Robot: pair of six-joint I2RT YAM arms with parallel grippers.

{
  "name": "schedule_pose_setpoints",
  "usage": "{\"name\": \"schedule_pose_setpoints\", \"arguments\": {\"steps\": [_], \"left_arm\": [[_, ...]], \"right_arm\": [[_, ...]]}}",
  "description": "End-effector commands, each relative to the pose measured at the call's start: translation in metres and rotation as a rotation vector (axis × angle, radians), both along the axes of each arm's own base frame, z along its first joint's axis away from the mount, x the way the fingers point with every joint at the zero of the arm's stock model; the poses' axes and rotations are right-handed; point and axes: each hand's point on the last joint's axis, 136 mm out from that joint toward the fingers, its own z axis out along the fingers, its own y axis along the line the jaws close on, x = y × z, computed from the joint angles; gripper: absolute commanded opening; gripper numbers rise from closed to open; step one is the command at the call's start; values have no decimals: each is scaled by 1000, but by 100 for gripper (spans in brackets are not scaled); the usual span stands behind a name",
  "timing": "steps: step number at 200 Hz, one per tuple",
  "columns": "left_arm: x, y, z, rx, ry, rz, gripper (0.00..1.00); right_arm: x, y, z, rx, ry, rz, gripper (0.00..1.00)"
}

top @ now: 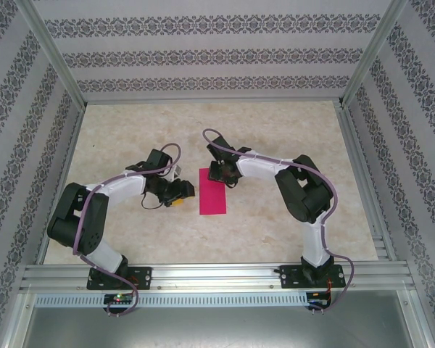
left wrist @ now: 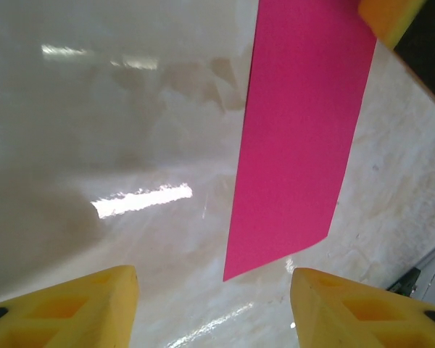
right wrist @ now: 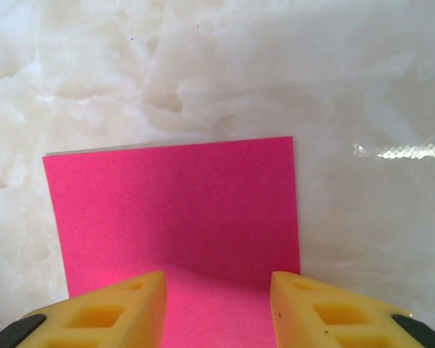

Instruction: Fold a paper plane with a square sheet of paper (pick it up from the middle)

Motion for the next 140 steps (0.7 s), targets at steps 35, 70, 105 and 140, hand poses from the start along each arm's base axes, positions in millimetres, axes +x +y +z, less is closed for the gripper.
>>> {"name": "schedule_pose_setpoints", "arguments": {"steps": [35,70,105,140], "left_arm": [[-9,-18,2,-56,12,1,57],[-2,11,-6,75,-6,105,54],[3,48,-9,87,5,244,51],[7,69,-6,97,-6,306,53]], "right_arm": [[-28,4,33,-70,-25,124,47],[-53,0,24,-250,5,195,56],[-73,9,31,-340,-27,274,66],[-91,22,23,-356,-9,352,74]]}}
